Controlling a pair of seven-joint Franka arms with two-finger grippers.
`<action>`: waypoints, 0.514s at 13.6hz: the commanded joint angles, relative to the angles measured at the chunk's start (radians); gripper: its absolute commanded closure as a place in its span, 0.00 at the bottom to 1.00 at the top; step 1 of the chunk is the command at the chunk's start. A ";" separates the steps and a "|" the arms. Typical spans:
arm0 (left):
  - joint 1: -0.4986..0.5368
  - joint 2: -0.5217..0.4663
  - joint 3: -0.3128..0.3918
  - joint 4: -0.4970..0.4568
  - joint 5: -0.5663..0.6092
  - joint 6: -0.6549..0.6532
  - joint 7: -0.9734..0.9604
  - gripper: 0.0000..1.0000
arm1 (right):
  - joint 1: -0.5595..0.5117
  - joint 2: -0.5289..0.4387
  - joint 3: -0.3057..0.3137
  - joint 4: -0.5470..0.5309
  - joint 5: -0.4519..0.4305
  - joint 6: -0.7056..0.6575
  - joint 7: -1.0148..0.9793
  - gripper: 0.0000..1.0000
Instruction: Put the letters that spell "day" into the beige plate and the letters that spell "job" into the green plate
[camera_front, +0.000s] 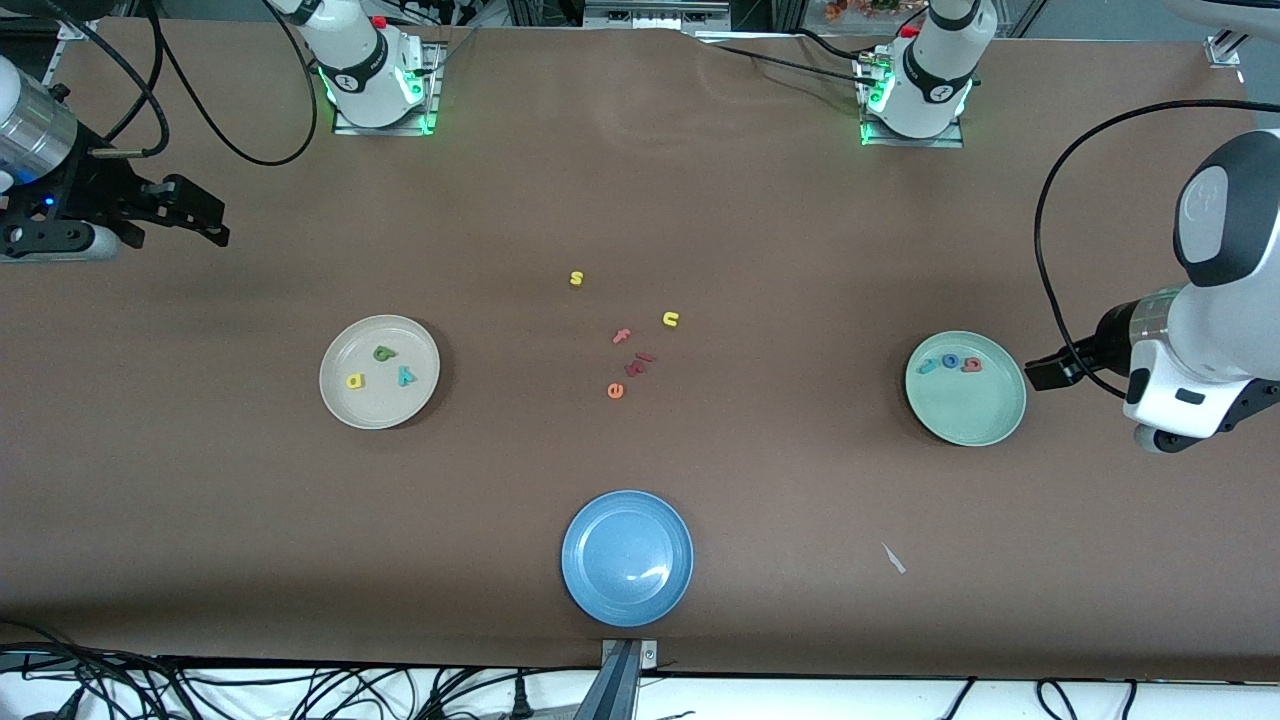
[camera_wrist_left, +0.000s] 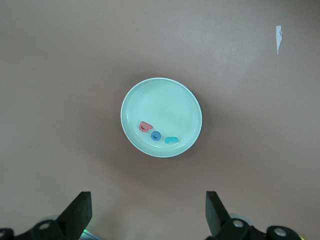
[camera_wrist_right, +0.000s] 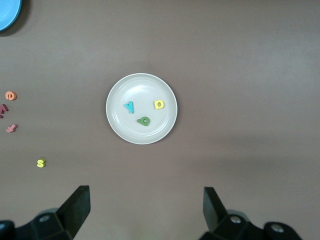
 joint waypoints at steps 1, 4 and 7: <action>0.012 -0.030 -0.016 -0.036 -0.024 0.009 0.006 0.00 | -0.005 0.008 0.007 0.022 -0.008 -0.020 -0.003 0.00; 0.017 -0.032 -0.015 -0.036 -0.026 0.001 0.001 0.00 | -0.005 0.008 0.009 0.022 -0.008 -0.020 -0.006 0.00; 0.041 -0.030 -0.016 -0.034 -0.026 0.005 0.018 0.03 | 0.002 0.008 0.010 0.022 -0.008 -0.020 -0.003 0.00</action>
